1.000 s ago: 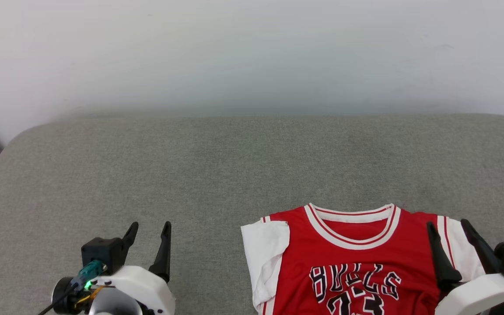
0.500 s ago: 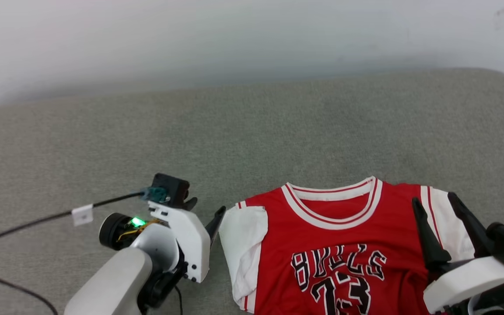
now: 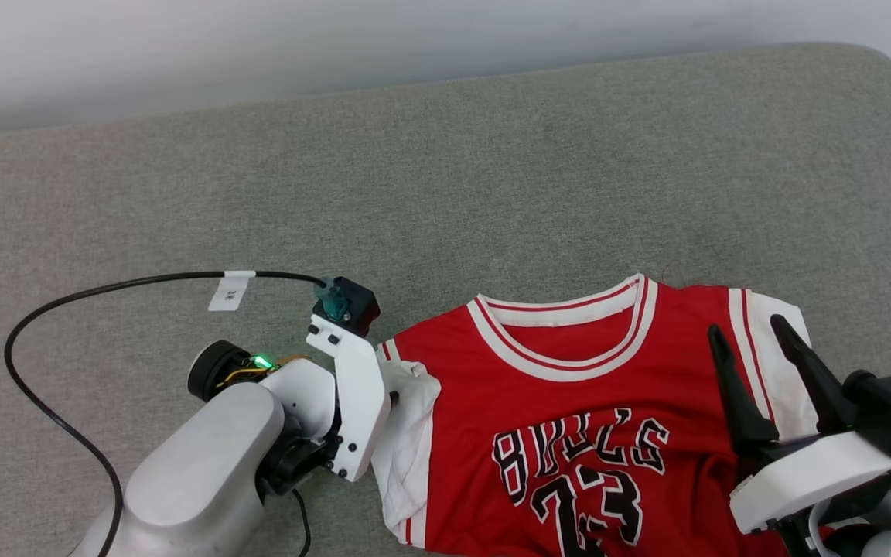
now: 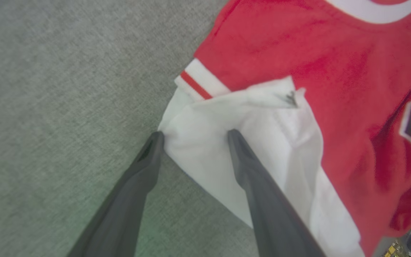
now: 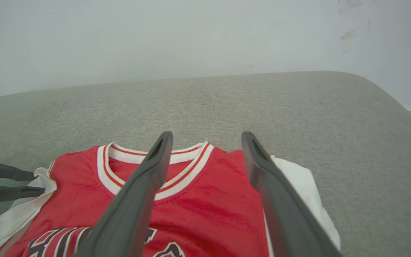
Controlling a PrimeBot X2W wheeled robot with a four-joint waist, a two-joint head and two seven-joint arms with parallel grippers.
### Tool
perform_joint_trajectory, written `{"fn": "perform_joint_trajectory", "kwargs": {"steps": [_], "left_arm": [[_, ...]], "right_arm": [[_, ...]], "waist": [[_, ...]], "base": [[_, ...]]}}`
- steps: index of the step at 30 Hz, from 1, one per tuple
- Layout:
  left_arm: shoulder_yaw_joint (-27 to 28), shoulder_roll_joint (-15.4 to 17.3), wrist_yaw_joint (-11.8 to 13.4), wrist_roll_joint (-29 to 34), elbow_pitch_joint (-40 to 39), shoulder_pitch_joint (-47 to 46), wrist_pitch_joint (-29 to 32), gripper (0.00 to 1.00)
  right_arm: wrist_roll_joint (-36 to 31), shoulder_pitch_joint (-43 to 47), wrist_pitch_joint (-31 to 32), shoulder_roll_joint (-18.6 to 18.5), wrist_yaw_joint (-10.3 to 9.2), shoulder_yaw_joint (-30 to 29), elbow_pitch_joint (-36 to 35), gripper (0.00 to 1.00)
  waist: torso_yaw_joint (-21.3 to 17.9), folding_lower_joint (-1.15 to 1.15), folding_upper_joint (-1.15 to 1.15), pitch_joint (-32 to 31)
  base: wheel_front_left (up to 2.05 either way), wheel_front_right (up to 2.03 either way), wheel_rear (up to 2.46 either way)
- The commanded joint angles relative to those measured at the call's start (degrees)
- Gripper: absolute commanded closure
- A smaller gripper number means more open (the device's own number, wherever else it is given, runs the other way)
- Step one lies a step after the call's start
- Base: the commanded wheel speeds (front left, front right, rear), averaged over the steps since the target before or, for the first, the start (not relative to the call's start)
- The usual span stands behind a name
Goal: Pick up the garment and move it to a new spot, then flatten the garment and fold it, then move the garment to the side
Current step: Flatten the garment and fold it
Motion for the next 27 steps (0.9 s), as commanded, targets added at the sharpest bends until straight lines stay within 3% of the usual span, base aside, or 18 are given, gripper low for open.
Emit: {"fn": "perform_joint_trajectory", "kwargs": {"steps": [1, 8, 15, 21, 27], "left_arm": [[-3.3, -1.1, -0.6, -0.8, 2.3, 3.5, 3.6, 1.0], [-2.7, -1.1, 1.3, 1.1, 2.1, 3.2, 0.3, 1.0], [1.0, -0.2, 5.3, 3.8, -1.7, 3.2, -10.3, 1.0], [3.2, 1.2, 8.2, 4.7, -7.0, 5.5, -16.0, 1.0], [4.0, 2.0, 9.8, 5.4, -12.8, 6.5, -18.4, 1.0]], "right_arm": [[0.7, -0.7, -0.4, 0.4, -0.02, 0.2, 0.3, 0.0], [2.1, -1.1, 0.3, 0.0, -0.02, -0.2, 0.8, 0.0], [7.1, -1.8, 5.1, -2.4, -0.02, -4.2, 3.7, 0.0], [12.5, -3.6, 14.5, -7.6, -0.02, -8.7, 9.9, 0.0], [16.7, -7.5, 27.9, -12.8, -0.02, -11.1, 16.3, 0.0]], "waist": [[-0.1, 0.0, 0.0, 0.2], [0.0, 0.0, 0.0, -0.7], [2.0, 0.0, 0.0, -3.6], [4.0, 0.0, 0.0, -5.4], [6.1, 0.0, 0.0, -4.2]], "base": [[0.0, 0.0, 0.0], [0.0, 0.0, 0.0], [0.0, 0.0, 0.0], [0.0, 0.0, 0.0], [0.0, 0.0, 0.0]]}}
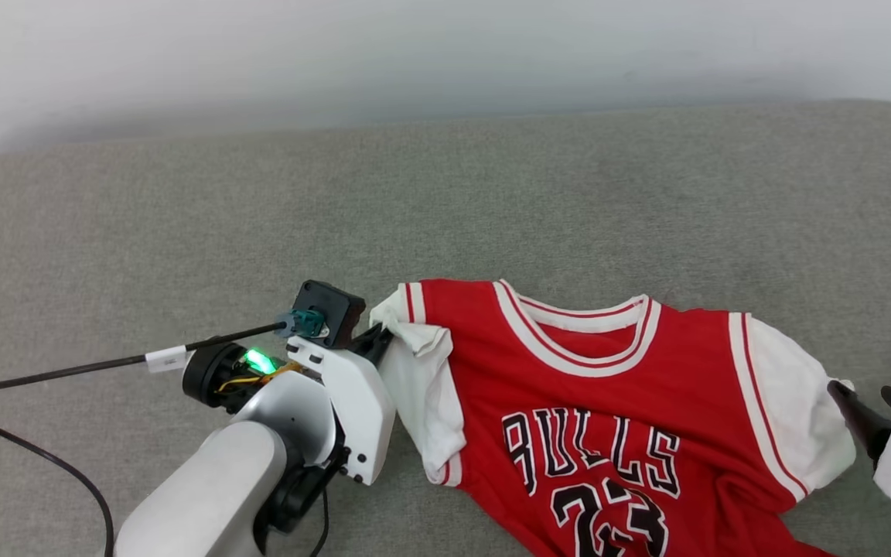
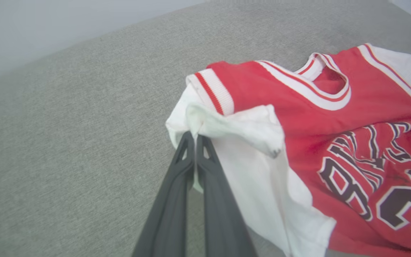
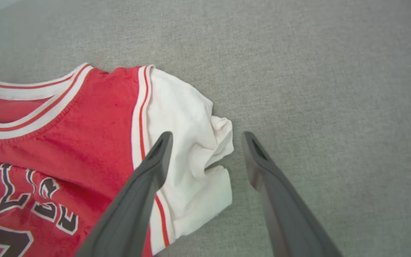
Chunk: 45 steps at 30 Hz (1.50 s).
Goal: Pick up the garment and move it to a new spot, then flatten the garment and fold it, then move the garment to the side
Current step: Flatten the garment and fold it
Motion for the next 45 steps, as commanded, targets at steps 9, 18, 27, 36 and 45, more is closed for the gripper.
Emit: {"fn": "perform_joint_trajectory", "kwargs": {"steps": [9, 18, 27, 36, 45], "left_arm": [[0.3, -0.4, 0.6, 0.9, -4.5, -1.9, -1.2, 1.0], [0.3, -0.7, 0.2, 0.6, -4.2, -2.7, -2.2, 1.0], [1.4, -0.2, 0.6, 0.5, -2.7, -2.7, -4.3, 1.0], [5.1, 0.4, 1.1, -0.1, 1.6, -5.8, -8.2, 1.0], [10.5, -0.9, -0.7, -2.3, 12.0, -15.6, -13.6, 1.0]], "right_arm": [[0.6, -9.8, 13.0, -3.0, -0.02, 2.3, 8.3, 0.0], [1.0, -10.4, 21.3, -0.5, -0.01, 6.0, 15.3, 1.0], [0.4, -15.1, 17.7, -3.4, -0.01, 7.4, 12.3, 1.0], [-2.1, -19.9, 10.9, -5.9, -0.03, 9.8, 8.6, 1.0], [-4.2, -30.7, 3.1, -6.2, -0.05, 11.8, 10.8, 1.0]], "waist": [[3.6, 0.0, 0.0, 5.8], [4.3, 0.0, 0.0, 7.7], [3.4, 0.0, 0.0, 5.3], [2.5, 0.0, 0.0, -2.2], [1.8, 0.0, 0.0, -5.3]], "base": [[0.0, 0.0, 0.0], [0.0, 0.0, 0.0], [0.0, 0.0, 0.0], [0.0, 0.0, 0.0], [0.0, 0.0, 0.0]]}}
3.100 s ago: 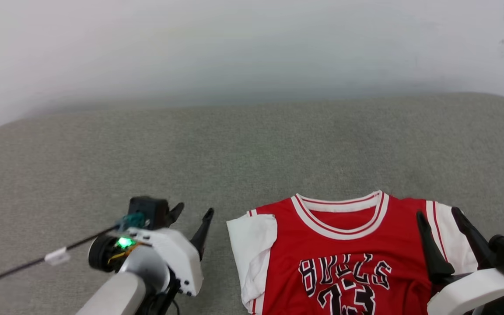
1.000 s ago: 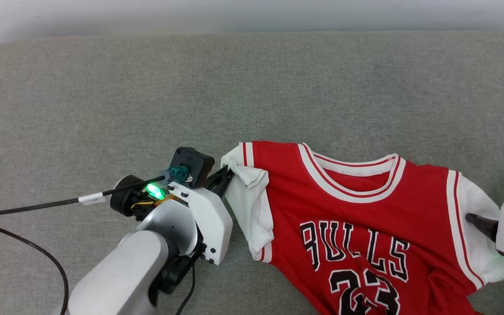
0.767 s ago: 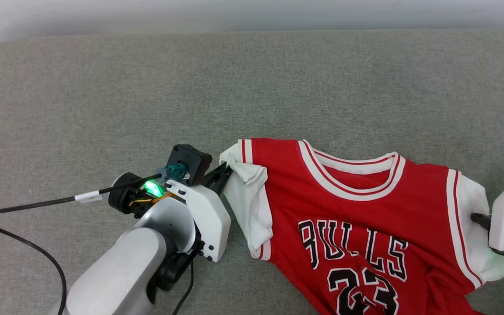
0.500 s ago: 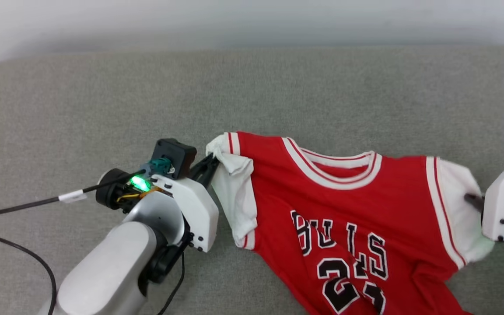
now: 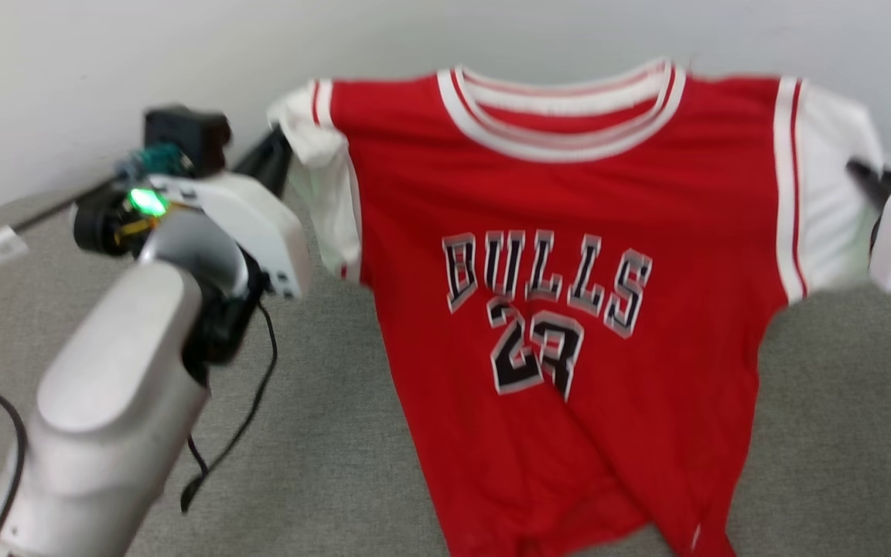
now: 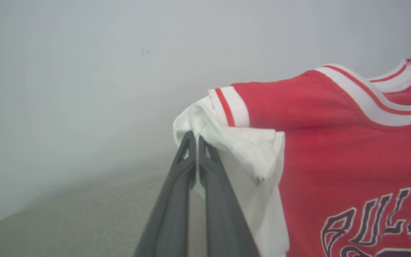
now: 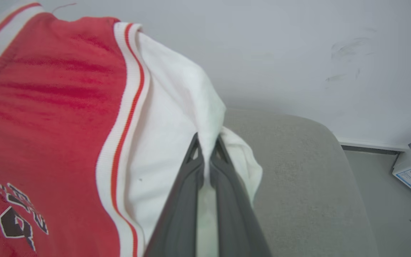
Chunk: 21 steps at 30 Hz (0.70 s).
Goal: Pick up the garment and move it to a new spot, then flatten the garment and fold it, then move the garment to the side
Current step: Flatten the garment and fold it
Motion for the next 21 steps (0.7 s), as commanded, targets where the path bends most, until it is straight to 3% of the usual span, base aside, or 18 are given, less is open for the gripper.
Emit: {"fn": "perform_joint_trajectory", "kwargs": {"steps": [1, 10, 21], "left_arm": [[1.3, 0.0, -0.5, -0.4, 2.9, -3.3, -1.5, 1.0], [5.3, -0.6, -3.2, 0.8, 13.8, -21.7, -8.4, 1.0], [8.2, 2.1, -5.3, 3.3, 19.7, -40.4, -14.5, 1.0]], "right_arm": [[-0.7, -3.5, -2.0, -0.2, -0.08, -0.2, 1.2, 1.0], [-3.4, -21.5, -12.5, 0.3, -0.1, -0.4, 5.4, 1.0], [-4.8, -41.5, -23.6, 1.5, -0.11, 2.1, 11.5, 1.0]], "waist": [[-0.2, 0.0, 0.0, 0.2], [-0.4, 0.0, 0.0, 7.9], [-2.1, 0.0, 0.0, 19.4]], "base": [[0.0, 0.0, 0.0], [0.0, 0.0, 0.0], [0.0, 0.0, 0.0]]}}
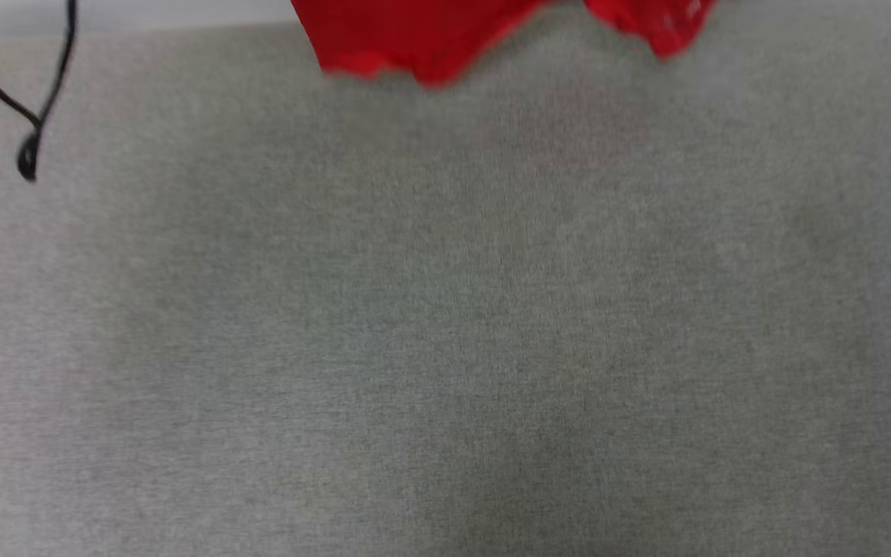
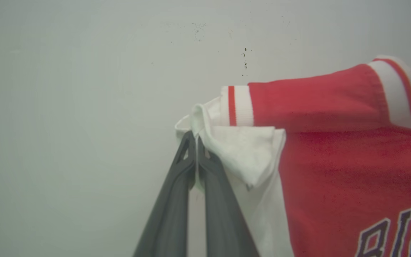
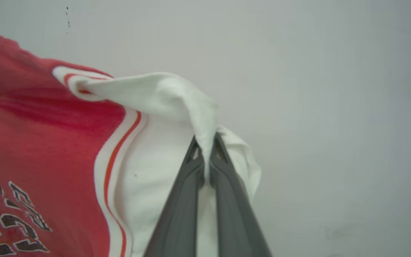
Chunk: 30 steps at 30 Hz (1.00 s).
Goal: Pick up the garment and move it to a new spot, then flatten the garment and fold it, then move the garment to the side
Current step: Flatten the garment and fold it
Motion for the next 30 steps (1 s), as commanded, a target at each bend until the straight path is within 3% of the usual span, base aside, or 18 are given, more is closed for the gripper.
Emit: {"fn": "perform_joint_trajectory", "kwargs": {"steps": [1, 7, 15, 23, 30], "left_arm": [[0.8, 0.9, 0.0, 0.1, 0.9, -1.6, -0.8, 1.0], [1.5, 0.5, -1.7, -0.7, 5.9, -6.3, -4.3, 1.0], [1.9, -1.6, -4.0, -2.5, 12.2, -3.1, -7.1, 1.0], [3.1, -3.2, -7.0, -4.7, 15.3, 5.8, -8.9, 1.0], [6.0, -4.5, -8.3, -5.4, 9.5, 22.5, -9.2, 1.0]], "right_arm": [[0.0, -1.8, -0.5, -0.2, -0.14, -0.1, 1.1, 1.0], [0.9, -8.6, -4.4, 2.0, -0.13, 4.8, 7.0, 1.0], [3.6, -9.0, -8.0, 4.5, -0.12, 10.1, 14.2, 1.0], [9.3, -1.4, -10.7, 2.9, -0.12, 17.2, 17.1, 1.0], [15.3, 13.4, -13.6, -1.0, -0.12, 22.4, 13.3, 1.0]], "waist": [[-0.9, -0.01, 0.0, 4.1], [-1.2, -0.01, 0.0, 10.8], [-0.9, -0.01, 0.0, 13.4], [-0.3, -0.01, 0.0, 9.8], [1.0, -0.01, 0.0, 2.2]], "base": [[0.0, 0.0, 0.0], [0.0, 0.0, 0.0], [0.0, 0.0, 0.0], [0.0, 0.0, 0.0], [0.0, 0.0, 0.0]]}}
